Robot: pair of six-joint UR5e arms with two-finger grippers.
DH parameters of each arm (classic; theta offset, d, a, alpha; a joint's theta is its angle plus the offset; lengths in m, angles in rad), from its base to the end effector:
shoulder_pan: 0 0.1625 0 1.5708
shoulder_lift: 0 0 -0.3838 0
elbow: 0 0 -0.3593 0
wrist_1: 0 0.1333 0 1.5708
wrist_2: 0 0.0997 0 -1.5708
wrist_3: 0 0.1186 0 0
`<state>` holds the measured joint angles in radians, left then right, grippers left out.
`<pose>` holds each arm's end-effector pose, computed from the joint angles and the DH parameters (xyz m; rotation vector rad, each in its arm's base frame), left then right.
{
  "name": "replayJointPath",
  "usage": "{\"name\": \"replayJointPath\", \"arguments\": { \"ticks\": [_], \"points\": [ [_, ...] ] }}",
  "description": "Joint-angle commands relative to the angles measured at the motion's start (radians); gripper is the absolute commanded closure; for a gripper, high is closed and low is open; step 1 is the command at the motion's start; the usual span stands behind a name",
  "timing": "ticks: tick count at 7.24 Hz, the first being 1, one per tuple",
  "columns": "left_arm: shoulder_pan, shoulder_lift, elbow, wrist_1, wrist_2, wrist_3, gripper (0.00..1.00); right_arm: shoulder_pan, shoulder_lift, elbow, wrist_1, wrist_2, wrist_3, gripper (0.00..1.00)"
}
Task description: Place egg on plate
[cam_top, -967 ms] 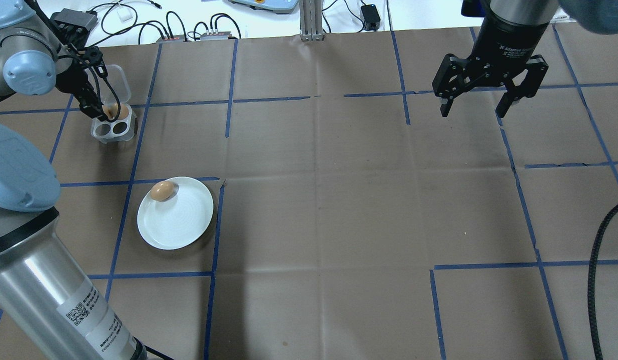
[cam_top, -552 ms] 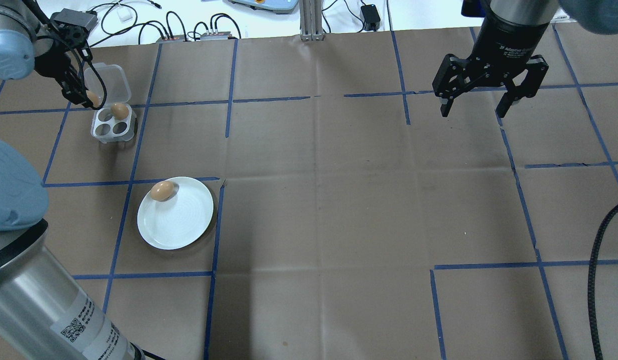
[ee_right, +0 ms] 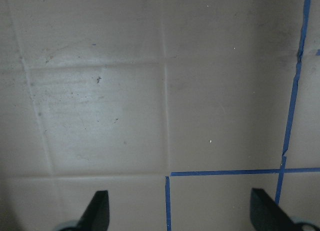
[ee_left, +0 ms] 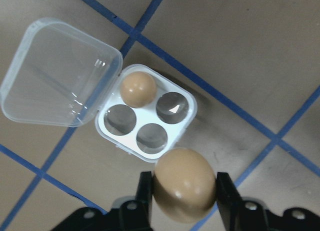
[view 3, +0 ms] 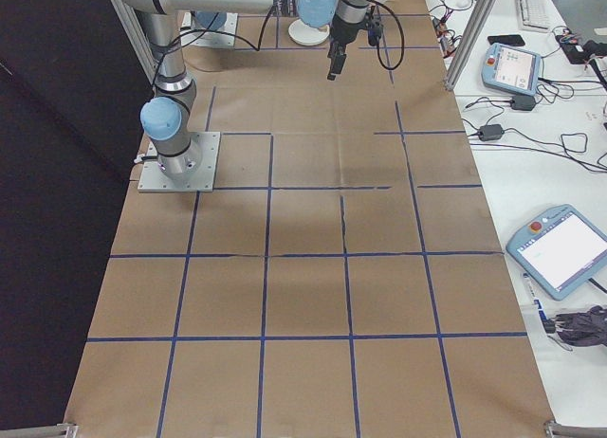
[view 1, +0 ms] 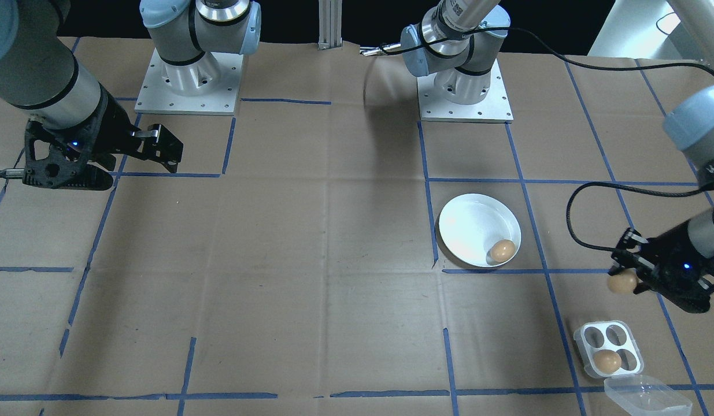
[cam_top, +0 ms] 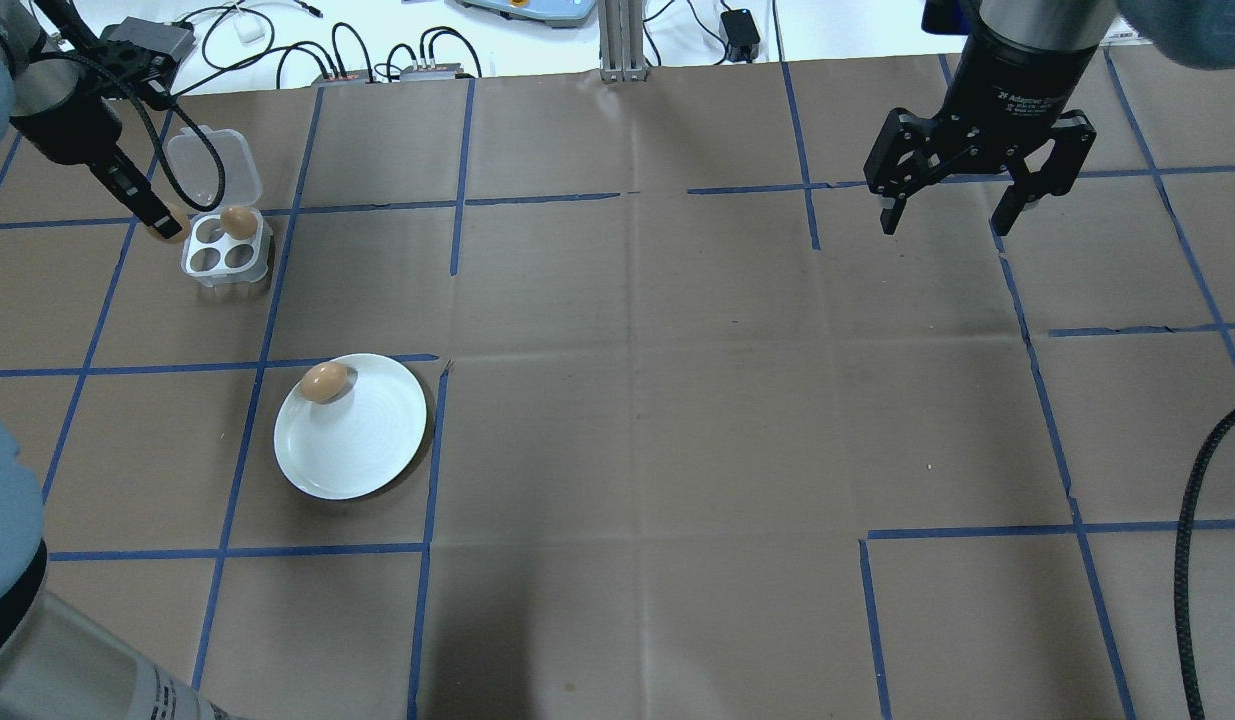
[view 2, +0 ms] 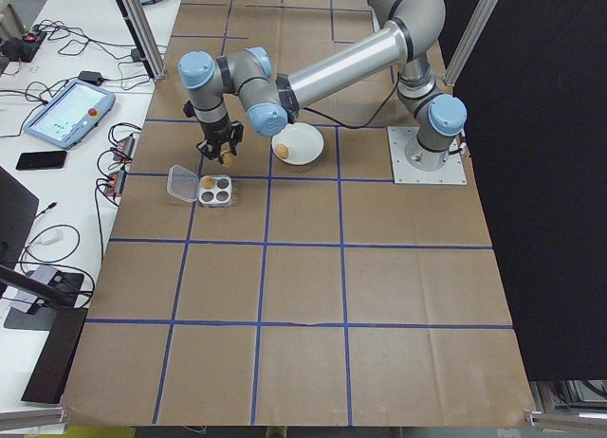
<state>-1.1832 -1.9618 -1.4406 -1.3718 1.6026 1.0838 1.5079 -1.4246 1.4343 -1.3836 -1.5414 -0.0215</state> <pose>0.1014 -0.5911 0.3002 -1.0664 -2.9342 -0.1049 0.1057 -0.4974 0.4030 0.0684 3.0885 0.3029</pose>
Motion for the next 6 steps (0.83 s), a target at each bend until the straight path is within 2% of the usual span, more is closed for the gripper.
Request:
{"name": "replayJointPath", "arguments": {
  "ticks": [1, 3, 4, 6],
  "points": [
    [-0.079, 0.144, -0.208, 0.008, -0.009, -0.410, 0.70, 0.000, 0.000, 0.000, 0.000, 0.001, 0.000, 0.00],
    [-0.177, 0.188, -0.315, 0.008, -0.010, -0.719, 0.71, 0.000, 0.000, 0.000, 0.000, 0.001, 0.000, 0.00],
    [-0.188, 0.173, -0.370, 0.067, -0.009, -0.778, 0.71, 0.000, 0.000, 0.000, 0.000, 0.000, 0.000, 0.00],
    [-0.191, 0.167, -0.547, 0.355, -0.010, -0.820, 0.71, 0.000, 0.000, 0.000, 0.000, 0.001, 0.000, 0.00]
  ]
}}
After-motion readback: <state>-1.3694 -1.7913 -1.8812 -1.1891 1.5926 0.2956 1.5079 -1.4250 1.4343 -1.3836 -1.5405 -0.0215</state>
